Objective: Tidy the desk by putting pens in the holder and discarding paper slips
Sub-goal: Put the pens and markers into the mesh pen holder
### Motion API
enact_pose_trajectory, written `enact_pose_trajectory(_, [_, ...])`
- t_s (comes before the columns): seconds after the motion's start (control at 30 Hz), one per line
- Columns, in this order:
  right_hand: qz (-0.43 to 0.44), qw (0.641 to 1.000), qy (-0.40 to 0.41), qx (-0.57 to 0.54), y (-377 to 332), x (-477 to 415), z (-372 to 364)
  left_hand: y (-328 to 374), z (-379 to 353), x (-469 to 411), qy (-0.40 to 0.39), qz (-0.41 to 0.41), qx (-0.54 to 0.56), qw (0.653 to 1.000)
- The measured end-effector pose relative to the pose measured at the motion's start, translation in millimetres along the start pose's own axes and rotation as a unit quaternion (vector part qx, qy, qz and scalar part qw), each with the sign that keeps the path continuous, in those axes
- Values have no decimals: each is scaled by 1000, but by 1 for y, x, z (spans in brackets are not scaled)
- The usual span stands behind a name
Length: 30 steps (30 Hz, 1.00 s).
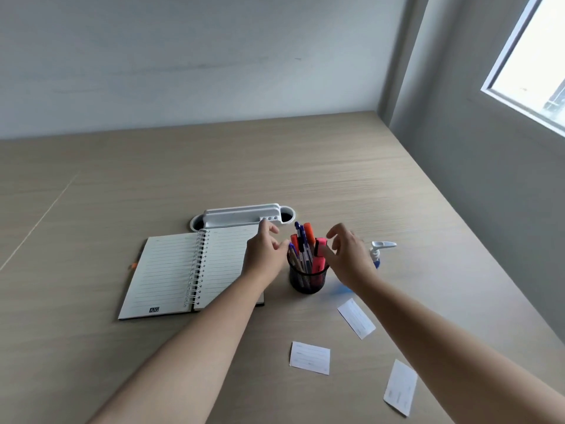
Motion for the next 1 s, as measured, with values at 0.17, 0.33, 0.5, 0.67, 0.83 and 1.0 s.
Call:
enact_pose_trajectory(0.17, [-96,991,20,-97,20,27,-13,-34,-11,22,-13,157,115,981])
enact_pose_trajectory(0.33, [-171,971,-25,-165,33,44,-35,-45,-36,42,-110,288,296,904])
enact_pose_trajectory(0.5, [-299,873,-58,-380,45,32,-56,-43,-36,33,-85,271,334,899])
enact_pose_trajectory(0.67, [-314,855,-56,-409,42,14,-66,-51,-38,14,-51,268,325,905])
enact_pose_trajectory(0.83, [-300,868,-58,-390,31,-26,-80,-55,-31,-25,-27,262,333,905])
enact_pose_trajectory(1.0, [-287,881,-58,-370,21,-66,-90,-55,-26,-64,-18,254,327,910])
Point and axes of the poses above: each hand's wrist, its own x-axis away from the middle knuckle, its own z-axis out of the back of the hand, y = z × x, the point moved 6 cm from there along -x, towards the middle knuckle
